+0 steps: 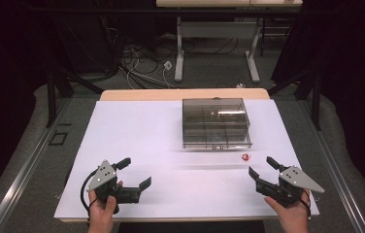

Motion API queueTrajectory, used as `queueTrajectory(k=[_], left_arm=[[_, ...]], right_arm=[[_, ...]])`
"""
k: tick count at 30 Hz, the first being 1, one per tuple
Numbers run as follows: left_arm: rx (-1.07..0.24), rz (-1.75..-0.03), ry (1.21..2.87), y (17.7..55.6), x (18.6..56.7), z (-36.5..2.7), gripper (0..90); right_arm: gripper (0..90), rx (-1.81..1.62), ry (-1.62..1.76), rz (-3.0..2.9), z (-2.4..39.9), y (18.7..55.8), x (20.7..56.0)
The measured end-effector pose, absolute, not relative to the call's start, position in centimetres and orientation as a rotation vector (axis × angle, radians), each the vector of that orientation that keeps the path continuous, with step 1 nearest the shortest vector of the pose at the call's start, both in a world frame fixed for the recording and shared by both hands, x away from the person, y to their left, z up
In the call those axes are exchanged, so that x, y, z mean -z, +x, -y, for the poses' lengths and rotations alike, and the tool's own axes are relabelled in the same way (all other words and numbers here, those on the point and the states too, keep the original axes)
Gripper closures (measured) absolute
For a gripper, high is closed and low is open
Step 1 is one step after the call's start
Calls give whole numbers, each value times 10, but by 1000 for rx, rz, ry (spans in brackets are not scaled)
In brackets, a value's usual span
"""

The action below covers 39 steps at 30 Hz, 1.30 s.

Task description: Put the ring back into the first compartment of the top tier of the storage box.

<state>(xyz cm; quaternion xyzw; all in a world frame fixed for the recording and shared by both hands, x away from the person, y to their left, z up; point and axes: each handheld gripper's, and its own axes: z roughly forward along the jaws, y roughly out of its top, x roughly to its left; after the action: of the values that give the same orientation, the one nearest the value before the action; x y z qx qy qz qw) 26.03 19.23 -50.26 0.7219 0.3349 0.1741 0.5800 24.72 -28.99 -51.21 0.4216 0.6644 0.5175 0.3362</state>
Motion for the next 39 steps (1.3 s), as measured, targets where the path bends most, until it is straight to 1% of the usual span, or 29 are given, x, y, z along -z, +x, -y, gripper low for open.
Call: queueTrajectory(k=[1,5,10,17,18,19,21,22,31,39], left_arm=[[-408,-779,1691,261,502,-192,4],[-406,-775,1690,262,503,-191,4],[-398,-778,1695,261,503,-191,4],[-411,-779,1691,257,503,-193,4],[-411,-777,1693,256,502,-193,4],[-409,-776,1696,256,502,-194,4],[-409,-777,1696,256,502,-195,4],[-409,-779,1696,256,502,-195,4],[-412,-781,1698,254,502,-196,4],[-412,-781,1693,255,503,-195,4]], right_arm=[[291,-1335,1120,-1723,293,249,513],[306,-1339,1149,-1716,296,253,516],[305,-1370,1166,-1717,300,259,519],[302,-1329,1128,-1734,300,267,519],[310,-1317,1128,-1740,300,268,518],[342,-1315,1117,-1752,301,272,520],[356,-1314,1123,-1756,301,274,521],[377,-1316,1139,-1768,302,278,522],[428,-1277,1195,-1836,311,292,528],[462,-1226,1222,-1882,311,305,536]])
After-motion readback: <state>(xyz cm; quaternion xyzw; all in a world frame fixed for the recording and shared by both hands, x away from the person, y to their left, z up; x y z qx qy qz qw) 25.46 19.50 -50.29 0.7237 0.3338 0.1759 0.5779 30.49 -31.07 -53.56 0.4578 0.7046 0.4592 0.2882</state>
